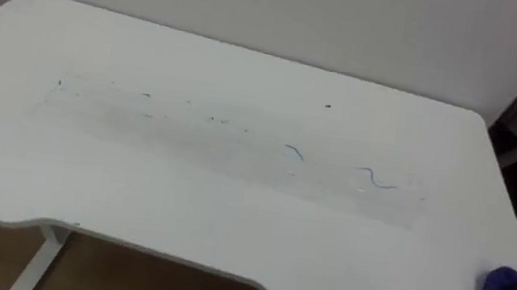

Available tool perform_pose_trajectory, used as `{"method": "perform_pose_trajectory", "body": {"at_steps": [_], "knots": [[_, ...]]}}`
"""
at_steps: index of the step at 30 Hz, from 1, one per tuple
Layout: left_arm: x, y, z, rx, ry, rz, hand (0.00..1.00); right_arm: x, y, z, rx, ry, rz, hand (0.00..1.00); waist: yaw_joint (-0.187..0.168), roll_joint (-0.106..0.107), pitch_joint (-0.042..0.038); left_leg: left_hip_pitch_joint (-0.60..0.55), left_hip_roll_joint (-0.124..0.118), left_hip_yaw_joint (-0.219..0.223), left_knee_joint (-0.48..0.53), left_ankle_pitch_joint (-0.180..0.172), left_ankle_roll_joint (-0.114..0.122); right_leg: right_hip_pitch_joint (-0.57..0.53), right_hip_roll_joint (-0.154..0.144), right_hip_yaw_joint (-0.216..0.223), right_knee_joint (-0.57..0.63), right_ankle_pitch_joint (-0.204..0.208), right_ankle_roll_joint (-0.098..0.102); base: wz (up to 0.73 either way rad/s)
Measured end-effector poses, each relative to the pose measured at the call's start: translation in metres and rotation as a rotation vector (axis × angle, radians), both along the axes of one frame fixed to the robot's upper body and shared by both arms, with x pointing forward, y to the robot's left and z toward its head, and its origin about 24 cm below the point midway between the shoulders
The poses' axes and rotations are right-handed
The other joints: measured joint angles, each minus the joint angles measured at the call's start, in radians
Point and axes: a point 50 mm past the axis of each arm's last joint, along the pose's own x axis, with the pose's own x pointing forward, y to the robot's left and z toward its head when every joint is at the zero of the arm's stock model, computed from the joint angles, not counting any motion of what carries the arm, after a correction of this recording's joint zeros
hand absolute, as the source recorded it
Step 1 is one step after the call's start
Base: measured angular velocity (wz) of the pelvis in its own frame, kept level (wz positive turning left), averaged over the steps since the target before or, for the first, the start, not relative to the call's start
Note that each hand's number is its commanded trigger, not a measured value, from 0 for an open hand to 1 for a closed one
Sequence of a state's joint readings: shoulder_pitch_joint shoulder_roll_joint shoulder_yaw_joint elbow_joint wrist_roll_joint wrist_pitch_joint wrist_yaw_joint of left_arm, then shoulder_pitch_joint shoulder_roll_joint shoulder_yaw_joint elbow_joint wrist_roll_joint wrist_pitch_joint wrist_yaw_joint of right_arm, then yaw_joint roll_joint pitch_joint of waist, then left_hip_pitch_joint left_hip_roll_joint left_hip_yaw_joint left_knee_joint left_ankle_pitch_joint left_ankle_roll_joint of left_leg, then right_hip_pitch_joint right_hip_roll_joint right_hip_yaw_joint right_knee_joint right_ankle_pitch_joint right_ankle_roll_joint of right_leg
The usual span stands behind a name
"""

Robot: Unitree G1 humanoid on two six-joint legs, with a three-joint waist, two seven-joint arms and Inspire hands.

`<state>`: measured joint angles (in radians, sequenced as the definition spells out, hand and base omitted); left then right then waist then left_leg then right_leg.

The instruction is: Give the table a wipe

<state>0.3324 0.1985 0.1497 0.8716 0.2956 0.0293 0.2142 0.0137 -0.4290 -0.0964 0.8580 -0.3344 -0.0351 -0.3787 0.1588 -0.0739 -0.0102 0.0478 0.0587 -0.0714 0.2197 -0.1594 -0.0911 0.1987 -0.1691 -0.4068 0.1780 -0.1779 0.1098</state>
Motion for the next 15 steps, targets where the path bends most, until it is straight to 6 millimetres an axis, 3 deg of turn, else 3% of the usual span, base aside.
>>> {"method": "perform_pose_trajectory", "body": {"at_steps": [1,2,3,4,6,7,8,9,11,13,15], "knots": [[0.000,-0.001,0.000,-0.002,0.004,-0.004,0.00,0.008,0.005,0.001,-0.004,0.006,0.033,1.00,0.013,0.000,0.0002,-0.005,0.000,0.000,-0.001,0.000,0.000,-0.011,0.001,0.010,0.005,0.000,0.000,-0.48],[-0.002,-0.002,-0.001,-0.005,0.016,-0.008,0.00,0.030,0.020,0.007,-0.024,0.014,0.130,1.00,0.038,-0.001,0.0019,-0.019,0.000,-0.004,-0.001,0.003,0.004,-0.034,0.004,0.024,0.014,0.003,-0.005,-0.22],[-0.005,-0.003,-0.001,-0.010,0.030,-0.017,0.00,0.058,0.040,0.017,-0.054,-0.001,0.267,1.00,0.044,-0.005,0.0076,-0.041,0.000,-0.014,0.002,0.009,0.004,-0.057,0.004,0.022,0.024,0.009,-0.014,-0.08],[-0.005,-0.004,-0.002,-0.016,0.037,-0.020,0.00,0.075,0.052,0.022,-0.075,-0.004,0.344,1.00,0.051,-0.006,0.0110,-0.052,-0.001,-0.018,0.001,0.015,0.004,-0.068,0.003,0.018,0.030,0.011,-0.018,0.21],[-0.001,-0.004,-0.002,-0.034,0.034,-0.036,0.00,0.133,0.090,0.057,-0.154,-0.071,0.548,1.00,0.111,-0.010,0.0281,-0.098,-0.004,-0.053,0.001,0.031,-0.001,-0.107,0.006,-0.017,0.027,0.012,-0.022,0.42],[0.000,-0.003,-0.001,-0.032,0.032,-0.040,0.00,0.145,0.096,0.068,-0.177,-0.096,0.582,1.00,0.130,-0.014,0.0309,-0.114,-0.004,-0.063,0.000,0.037,-0.001,-0.118,0.007,-0.026,0.026,0.012,-0.022,0.53],[0.000,0.002,0.001,-0.029,0.039,-0.044,0.00,0.163,0.103,0.086,-0.206,-0.133,0.620,1.00,0.172,-0.025,0.0373,-0.139,-0.004,-0.084,0.001,0.044,-0.001,-0.129,0.013,-0.045,0.017,0.013,-0.025,0.59],[-0.002,0.007,0.002,-0.020,0.052,-0.046,0.00,0.176,0.107,0.098,-0.216,-0.144,0.640,1.00,0.206,-0.037,0.0375,-0.160,-0.011,-0.116,0.004,0.049,-0.003,-0.126,0.017,-0.074,0.000,0.015,-0.028,0.72],[-0.012,0.010,0.003,-0.024,0.095,-0.040,0.00,0.186,0.108,0.105,-0.222,-0.135,0.645,1.00,0.225,-0.042,0.0359,-0.181,-0.030,-0.176,0.010,0.052,-0.002,-0.102,0.017,-0.134,-0.010,0.013,-0.023,1.04],[-0.015,0.010,0.002,-0.028,0.114,-0.035,0.00,0.184,0.102,0.100,-0.221,-0.096,0.624,1.00,0.256,-0.040,0.0365,-0.191,-0.039,-0.207,0.012,0.052,-0.002,-0.089,0.016,-0.177,-0.008,0.010,-0.018,0.87],[-0.017,0.011,0.002,-0.038,0.125,-0.038,0.00,0.172,0.090,0.080,-0.183,-0.015,0.583,1.00,0.266,-0.036,0.0376,-0.200,-0.056,-0.242,0.016,0.053,-0.002,-0.067,0.011,-0.217,-0.008,0.003,-0.007,0.65]]}}
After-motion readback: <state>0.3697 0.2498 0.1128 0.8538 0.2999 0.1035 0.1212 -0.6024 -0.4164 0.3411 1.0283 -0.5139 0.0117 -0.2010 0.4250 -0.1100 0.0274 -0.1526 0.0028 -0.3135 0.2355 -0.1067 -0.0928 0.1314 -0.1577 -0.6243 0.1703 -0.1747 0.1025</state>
